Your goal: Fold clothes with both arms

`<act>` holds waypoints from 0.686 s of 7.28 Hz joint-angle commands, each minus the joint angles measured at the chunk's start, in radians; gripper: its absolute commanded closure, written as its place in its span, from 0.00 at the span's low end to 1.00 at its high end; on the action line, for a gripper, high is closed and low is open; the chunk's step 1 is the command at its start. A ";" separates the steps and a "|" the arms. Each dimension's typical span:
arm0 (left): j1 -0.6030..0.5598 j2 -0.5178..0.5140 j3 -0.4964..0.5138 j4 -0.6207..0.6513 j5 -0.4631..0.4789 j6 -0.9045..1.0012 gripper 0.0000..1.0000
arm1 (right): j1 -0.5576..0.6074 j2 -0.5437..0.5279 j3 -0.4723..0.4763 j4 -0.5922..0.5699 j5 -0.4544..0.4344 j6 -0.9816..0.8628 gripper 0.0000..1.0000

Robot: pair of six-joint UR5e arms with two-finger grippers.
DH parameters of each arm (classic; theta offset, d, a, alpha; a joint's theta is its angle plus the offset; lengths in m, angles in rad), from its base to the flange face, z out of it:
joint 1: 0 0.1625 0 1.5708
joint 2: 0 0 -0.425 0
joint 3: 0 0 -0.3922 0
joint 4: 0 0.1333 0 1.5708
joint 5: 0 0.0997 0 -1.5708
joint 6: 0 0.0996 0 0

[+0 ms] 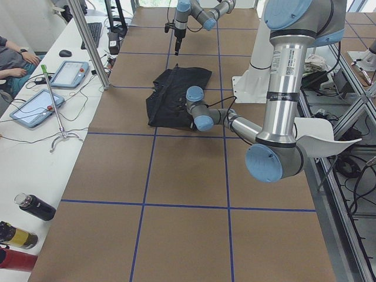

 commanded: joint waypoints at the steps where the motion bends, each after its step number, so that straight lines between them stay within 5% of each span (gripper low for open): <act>1: -0.161 -0.093 0.083 0.061 0.002 0.159 1.00 | 0.000 0.000 0.006 0.000 0.001 -0.001 0.00; 5: -0.255 -0.493 0.642 0.020 0.151 0.321 1.00 | 0.002 -0.003 0.008 0.001 0.000 0.001 0.00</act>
